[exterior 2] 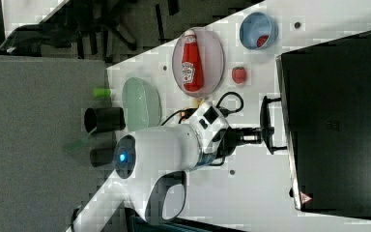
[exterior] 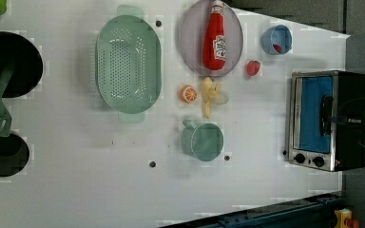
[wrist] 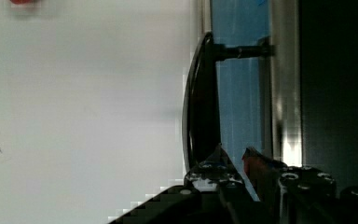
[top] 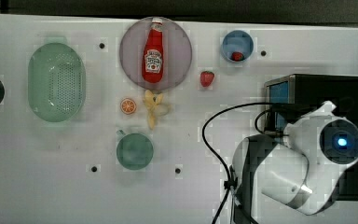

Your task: Flap open oven.

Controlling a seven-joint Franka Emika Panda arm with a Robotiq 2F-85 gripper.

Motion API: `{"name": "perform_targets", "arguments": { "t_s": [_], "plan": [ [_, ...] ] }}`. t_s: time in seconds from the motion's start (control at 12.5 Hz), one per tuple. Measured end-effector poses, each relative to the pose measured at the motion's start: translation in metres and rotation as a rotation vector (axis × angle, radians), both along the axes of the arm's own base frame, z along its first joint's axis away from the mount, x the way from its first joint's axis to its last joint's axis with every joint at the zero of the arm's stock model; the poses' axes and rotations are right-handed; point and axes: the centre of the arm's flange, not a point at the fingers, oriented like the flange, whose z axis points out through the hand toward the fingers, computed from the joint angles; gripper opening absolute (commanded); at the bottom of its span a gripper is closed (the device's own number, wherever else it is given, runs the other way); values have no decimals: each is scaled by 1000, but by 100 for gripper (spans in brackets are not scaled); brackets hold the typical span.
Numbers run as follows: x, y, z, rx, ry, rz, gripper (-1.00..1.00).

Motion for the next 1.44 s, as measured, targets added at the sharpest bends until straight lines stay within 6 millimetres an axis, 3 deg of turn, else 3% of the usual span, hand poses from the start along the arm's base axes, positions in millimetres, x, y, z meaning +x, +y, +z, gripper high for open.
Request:
{"name": "perform_targets", "arguments": {
  "t_s": [0.4, 0.72, 1.12, 1.44],
  "plan": [
    [5, -4, 2, -29, -44, 13, -65],
    [6, 1, -19, -81, 21, 73, -65],
    [20, 41, -33, -234, 91, 117, -65],
    [32, 93, -49, -369, 137, 158, -65]
  ]
}}
